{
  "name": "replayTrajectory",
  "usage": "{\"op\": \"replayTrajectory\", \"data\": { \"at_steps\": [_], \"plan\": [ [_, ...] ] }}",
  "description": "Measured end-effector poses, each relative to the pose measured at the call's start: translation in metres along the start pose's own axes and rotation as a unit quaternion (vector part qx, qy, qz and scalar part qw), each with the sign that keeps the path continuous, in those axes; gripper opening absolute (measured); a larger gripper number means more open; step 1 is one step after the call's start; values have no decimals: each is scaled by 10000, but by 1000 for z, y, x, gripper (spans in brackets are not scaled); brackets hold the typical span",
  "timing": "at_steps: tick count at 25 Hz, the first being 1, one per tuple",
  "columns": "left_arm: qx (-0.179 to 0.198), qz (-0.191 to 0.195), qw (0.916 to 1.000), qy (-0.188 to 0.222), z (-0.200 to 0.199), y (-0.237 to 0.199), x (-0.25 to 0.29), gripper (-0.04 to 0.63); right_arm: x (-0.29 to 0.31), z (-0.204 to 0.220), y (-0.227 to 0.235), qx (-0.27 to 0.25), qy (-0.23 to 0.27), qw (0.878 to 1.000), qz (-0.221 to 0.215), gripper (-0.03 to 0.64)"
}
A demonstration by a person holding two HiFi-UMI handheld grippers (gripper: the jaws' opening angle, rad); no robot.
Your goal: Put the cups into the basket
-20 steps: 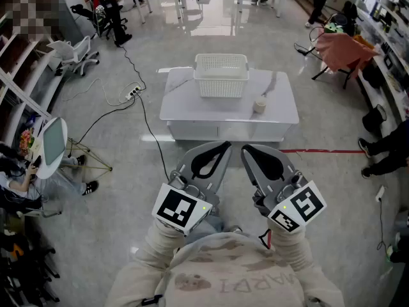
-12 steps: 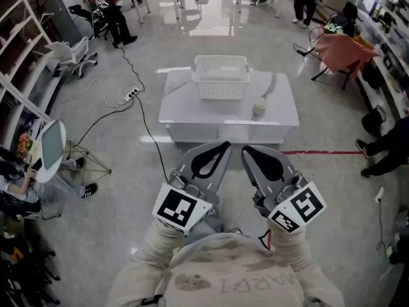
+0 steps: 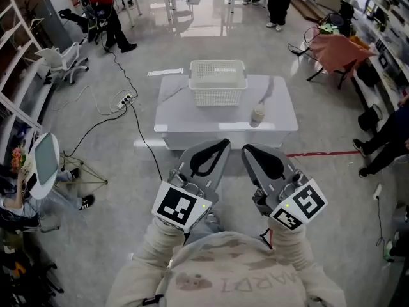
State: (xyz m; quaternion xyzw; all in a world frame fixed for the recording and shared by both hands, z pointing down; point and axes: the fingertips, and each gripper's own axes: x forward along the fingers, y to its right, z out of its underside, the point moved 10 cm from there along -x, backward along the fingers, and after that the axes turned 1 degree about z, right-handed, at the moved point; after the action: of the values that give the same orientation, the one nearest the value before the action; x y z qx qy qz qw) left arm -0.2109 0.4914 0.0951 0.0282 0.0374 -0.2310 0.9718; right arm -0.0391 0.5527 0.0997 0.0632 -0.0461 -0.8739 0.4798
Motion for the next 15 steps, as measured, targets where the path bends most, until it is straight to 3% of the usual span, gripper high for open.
{"op": "replayTrajectory", "data": {
  "at_steps": [7, 15],
  "plan": [
    [-105, 200, 9997, -25, 10, -32, 23, 1, 14, 0, 24, -75, -83, 9995, 285, 23],
    [-207, 92, 9996, -160, 25, -70, 85, 0, 43, -2, 95, -38, -101, 9995, 291, 23]
  ]
}}
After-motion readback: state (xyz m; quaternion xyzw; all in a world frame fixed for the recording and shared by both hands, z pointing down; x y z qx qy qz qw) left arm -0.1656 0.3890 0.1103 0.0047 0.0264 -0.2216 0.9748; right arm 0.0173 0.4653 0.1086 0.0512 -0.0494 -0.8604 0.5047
